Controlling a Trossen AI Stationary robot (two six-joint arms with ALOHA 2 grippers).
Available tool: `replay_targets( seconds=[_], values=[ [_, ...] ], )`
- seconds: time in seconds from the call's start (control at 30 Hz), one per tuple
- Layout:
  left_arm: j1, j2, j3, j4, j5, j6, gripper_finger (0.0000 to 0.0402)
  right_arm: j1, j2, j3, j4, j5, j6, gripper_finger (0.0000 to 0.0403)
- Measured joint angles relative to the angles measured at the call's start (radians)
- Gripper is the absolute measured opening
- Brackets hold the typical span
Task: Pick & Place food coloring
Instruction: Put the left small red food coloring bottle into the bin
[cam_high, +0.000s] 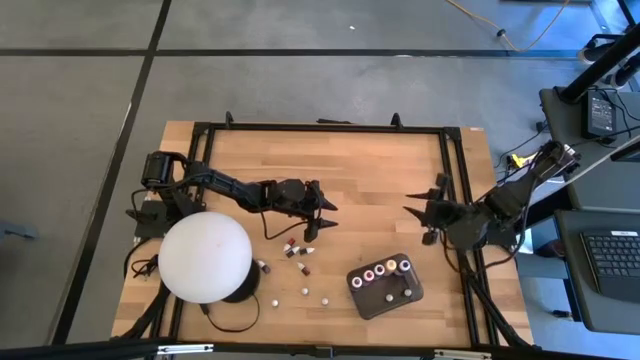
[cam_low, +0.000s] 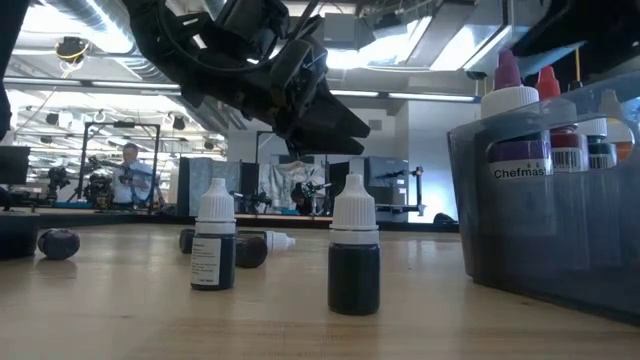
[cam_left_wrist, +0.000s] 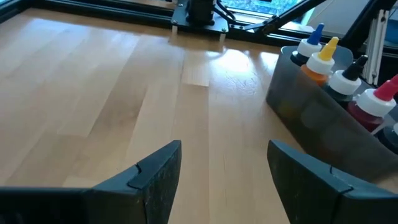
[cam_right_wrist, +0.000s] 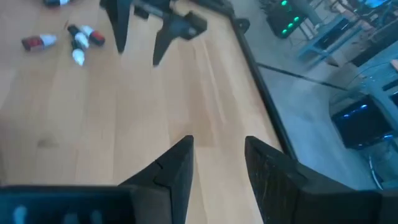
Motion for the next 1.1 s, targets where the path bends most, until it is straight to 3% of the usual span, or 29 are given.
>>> replay_targets(
  seconds=[0.23, 0.37, 0.7, 1.0, 1.1],
  values=[
    [0.000, 0.000, 0.000, -0.030, 0.000, -0.048, 0.0233, -0.007, -0.099, -0.155, 0.103, -0.021, 0.105, 0.0147],
    [0.000, 0.000, 0.000, -0.092, 0.001, -0.097, 0.0233, -0.007, -0.125, -0.224, 0.213, -0.023, 0.074, 0.0147],
    [-0.021, 0.000, 0.000, -0.351, 0.097, -0.127, 0.0233, -0.007, -0.127, -0.245, 0.274, -0.022, 0.043, 0.0147],
    [-0.067, 0.000, 0.000, -0.554, -0.008, -0.182, 0.0233, -0.007, -0.127, -0.245, 0.273, -0.022, 0.047, 0.0147],
    [-0.088, -0.009, 0.016, -0.629, -0.088, -0.202, 0.0233, -0.007, -0.127, -0.245, 0.272, -0.021, 0.047, 0.0147]
  ],
)
